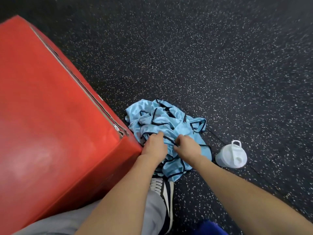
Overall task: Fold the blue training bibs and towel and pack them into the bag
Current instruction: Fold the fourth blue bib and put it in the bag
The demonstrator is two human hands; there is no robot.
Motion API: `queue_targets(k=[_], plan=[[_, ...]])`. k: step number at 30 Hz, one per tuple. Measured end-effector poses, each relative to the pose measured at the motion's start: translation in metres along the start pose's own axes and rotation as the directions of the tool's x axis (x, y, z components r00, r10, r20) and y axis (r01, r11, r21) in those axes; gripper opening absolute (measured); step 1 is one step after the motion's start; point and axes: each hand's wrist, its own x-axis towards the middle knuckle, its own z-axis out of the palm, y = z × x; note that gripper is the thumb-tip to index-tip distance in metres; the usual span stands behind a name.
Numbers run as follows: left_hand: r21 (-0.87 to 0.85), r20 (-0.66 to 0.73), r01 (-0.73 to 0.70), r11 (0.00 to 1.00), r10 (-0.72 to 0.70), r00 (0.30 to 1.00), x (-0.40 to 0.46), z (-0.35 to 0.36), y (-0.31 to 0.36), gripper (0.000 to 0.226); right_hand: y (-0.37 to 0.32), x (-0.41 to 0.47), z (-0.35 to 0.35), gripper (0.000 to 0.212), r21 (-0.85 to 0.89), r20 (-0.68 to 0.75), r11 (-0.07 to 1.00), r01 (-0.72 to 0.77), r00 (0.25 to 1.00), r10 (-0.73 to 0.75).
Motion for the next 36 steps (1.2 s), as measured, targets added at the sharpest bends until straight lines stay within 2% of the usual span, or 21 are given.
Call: queue_targets(k=[6, 12, 17, 21, 26, 30, 36], plan=[[-0.02, 0.015, -0.006, 1.0, 0.006, 1.0, -0.017, -0.003, 0.0, 0.047, 0.003, -0.017, -0.008, 0.007, 0.073, -0.042, 0.997, 0.005, 0.999, -0.001], [-0.021, -0.033, -0.053, 0.998, 0.052, 0.998, -0.05, -0.021, 0.009, 0.039, -0.001, -0.05, -0.042, 0.01, 0.141, -0.12, 0.987, 0.081, 0.991, -0.064], [-0.003, -0.097, -0.115, 0.993, 0.114, 0.989, -0.079, -0.039, 0.024, 0.043, -0.015, -0.079, -0.076, 0.004, 0.238, -0.199, 0.947, 0.214, 0.966, -0.168], [-0.043, -0.186, -0.178, 0.983, 0.167, 0.968, -0.102, -0.054, 0.03, 0.052, -0.035, -0.106, -0.106, 0.01, 0.261, -0.262, 0.905, 0.337, 0.927, -0.269], [-0.096, -0.334, -0.251, 0.963, 0.207, 0.92, -0.133, -0.083, 0.037, 0.048, -0.067, -0.135, -0.143, 0.021, 0.227, -0.325, 0.85, 0.475, 0.86, -0.393], [-0.077, -0.425, -0.302, 0.95, 0.243, 0.872, -0.154, -0.119, 0.046, 0.036, -0.099, -0.16, -0.177, 0.015, 0.212, -0.387, 0.79, 0.574, 0.792, -0.472], [-0.071, -0.626, -0.322, 0.944, 0.21, 0.751, -0.19, -0.193, 0.057, 0.02, -0.152, -0.197, -0.238, 0.015, 0.163, -0.473, 0.705, 0.69, 0.682, -0.558]])
